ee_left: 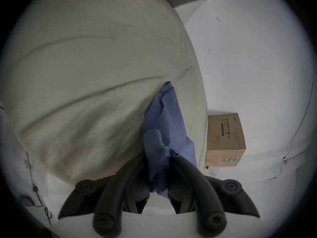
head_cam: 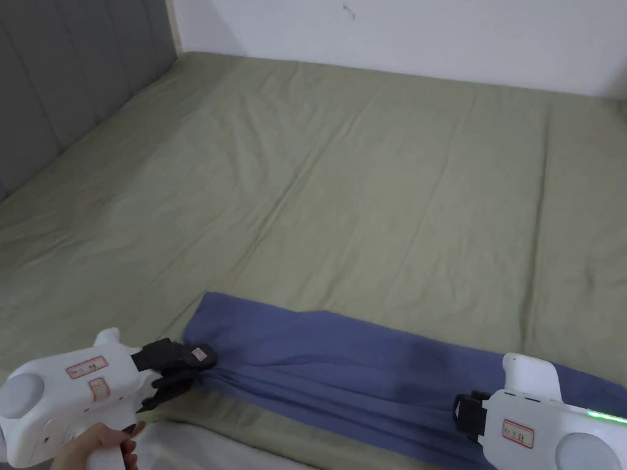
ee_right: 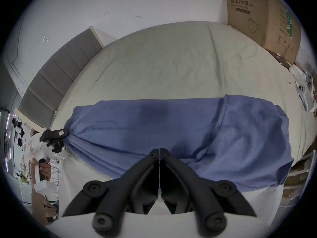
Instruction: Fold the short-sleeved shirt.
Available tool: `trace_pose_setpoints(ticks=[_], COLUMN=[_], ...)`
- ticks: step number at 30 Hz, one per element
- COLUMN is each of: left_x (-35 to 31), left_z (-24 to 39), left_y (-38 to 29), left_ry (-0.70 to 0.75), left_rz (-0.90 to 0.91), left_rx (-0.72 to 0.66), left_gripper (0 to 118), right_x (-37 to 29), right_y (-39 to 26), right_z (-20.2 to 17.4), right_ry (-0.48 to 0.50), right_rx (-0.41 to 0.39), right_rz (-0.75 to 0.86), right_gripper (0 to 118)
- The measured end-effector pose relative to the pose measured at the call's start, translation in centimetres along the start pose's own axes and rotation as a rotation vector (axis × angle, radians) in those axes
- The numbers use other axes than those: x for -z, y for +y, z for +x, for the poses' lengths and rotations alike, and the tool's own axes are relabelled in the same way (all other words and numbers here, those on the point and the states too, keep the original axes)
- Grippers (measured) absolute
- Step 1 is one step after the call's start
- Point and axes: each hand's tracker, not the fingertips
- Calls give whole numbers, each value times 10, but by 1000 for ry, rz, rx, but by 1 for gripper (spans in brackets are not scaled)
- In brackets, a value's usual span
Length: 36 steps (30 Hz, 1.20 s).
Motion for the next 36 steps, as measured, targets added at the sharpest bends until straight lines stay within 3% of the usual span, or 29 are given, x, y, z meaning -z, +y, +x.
trace_pose_setpoints(ticks=[9, 13, 18, 26, 28, 31, 33, 34, 36], left_x=[-31, -28, -15, 72, 93, 127, 142, 146, 151], left_z=[20, 57, 121, 206, 206, 190, 179, 174, 167], left_y=[10, -6, -25, -134, -163, -188, -202, -206, -204], left_ry=[53, 141, 144, 185, 173, 101, 113, 125, 97], left_rz=[58, 48, 42, -177, -252, -394, -424, -431, -480], left_rx=[67, 234, 505, 1142, 1216, 1169, 1182, 1187, 1139], left_gripper=[16, 16, 16, 16, 16, 16, 24, 37, 78], right_x=[-6, -9, -19, -33, -36, -40, -43, -45, -45], right_y=[-1, -5, -7, -12, -14, -18, -20, -21, -22], right_z=[19, 29, 40, 66, 70, 78, 85, 88, 93], right_ry=[-4, -5, -23, -21, -37, -63, -63, -63, -70], right_rx=[47, 86, 110, 207, 207, 202, 221, 230, 240], right_rz=[12, 11, 16, 36, 43, 51, 52, 53, 52], right_gripper=[0, 0, 0, 0, 0, 0, 0, 0, 0])
